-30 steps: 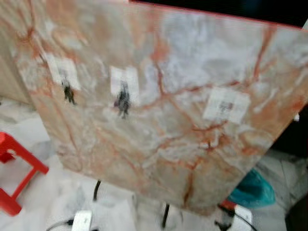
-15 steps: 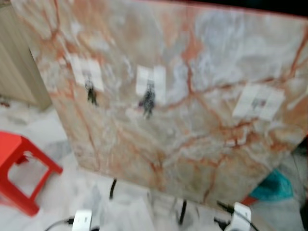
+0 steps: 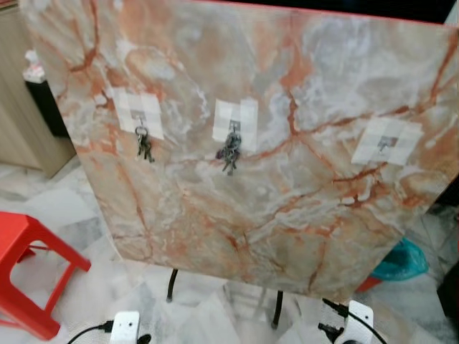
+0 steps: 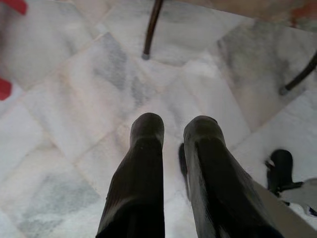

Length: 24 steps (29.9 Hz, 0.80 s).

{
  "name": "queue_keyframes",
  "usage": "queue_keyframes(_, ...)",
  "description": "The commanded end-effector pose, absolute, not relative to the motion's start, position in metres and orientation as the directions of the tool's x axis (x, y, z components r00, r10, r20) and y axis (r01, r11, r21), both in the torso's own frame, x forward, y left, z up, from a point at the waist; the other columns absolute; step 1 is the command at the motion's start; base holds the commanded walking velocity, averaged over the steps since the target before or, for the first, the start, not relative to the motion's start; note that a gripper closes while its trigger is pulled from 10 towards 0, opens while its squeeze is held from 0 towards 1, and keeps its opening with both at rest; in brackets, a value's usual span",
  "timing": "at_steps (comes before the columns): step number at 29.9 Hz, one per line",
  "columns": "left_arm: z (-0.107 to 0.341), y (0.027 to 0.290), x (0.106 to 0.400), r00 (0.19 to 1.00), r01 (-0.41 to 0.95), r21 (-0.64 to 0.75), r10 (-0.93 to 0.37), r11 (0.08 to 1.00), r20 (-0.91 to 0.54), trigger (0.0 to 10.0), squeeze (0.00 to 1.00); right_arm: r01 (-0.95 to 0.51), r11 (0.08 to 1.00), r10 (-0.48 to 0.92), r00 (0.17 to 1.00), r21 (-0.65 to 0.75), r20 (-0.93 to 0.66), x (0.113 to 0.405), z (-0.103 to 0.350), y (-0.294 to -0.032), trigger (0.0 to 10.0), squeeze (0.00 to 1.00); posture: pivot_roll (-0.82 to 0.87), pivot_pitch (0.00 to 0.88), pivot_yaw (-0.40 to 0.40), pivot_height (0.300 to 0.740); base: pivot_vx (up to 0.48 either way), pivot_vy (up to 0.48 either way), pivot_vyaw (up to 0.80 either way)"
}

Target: Hang keys on a hook

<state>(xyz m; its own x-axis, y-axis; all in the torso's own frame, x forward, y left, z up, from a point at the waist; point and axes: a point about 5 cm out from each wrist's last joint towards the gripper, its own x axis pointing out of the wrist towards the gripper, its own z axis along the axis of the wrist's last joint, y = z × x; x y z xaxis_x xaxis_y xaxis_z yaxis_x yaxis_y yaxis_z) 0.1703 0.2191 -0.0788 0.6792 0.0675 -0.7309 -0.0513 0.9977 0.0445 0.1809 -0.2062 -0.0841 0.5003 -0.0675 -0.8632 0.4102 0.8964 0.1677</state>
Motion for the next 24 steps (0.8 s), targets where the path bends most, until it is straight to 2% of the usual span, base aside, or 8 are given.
queue_keyframes(1,-0.0802,0.2161,0.1689,0.673,-0.041,0.032,0.051,0.999,-0.738,10.0,0.00,0.423,0.890,-0.085,0.520,0.170,-0.850,0.1859,-0.0807,-0.2111,10.0,0.00,-0.01,0.017,-0.052,0.740,0.000,0.000,0.00)
queue_keyframes(21,-0.0796,0.2140,0.1704,0.680,-0.032,0.020,0.037,0.999,-0.733,10.0,0.00,0.437,0.881,-0.086,0.528,0.183,-0.845,0.1909,-0.0783,-0.2111,10.0,0.00,0.00,0.018,-0.052,0.740,0.000,0.444,0.00)
queue_keyframes(24,-0.0795,0.2134,0.1703,0.683,-0.013,0.027,0.028,1.000,-0.730,10.0,0.00,0.439,0.879,-0.088,0.529,0.184,-0.844,0.1907,-0.0784,-0.2110,10.0,0.00,0.00,0.017,-0.051,0.740,0.000,0.000,0.00)
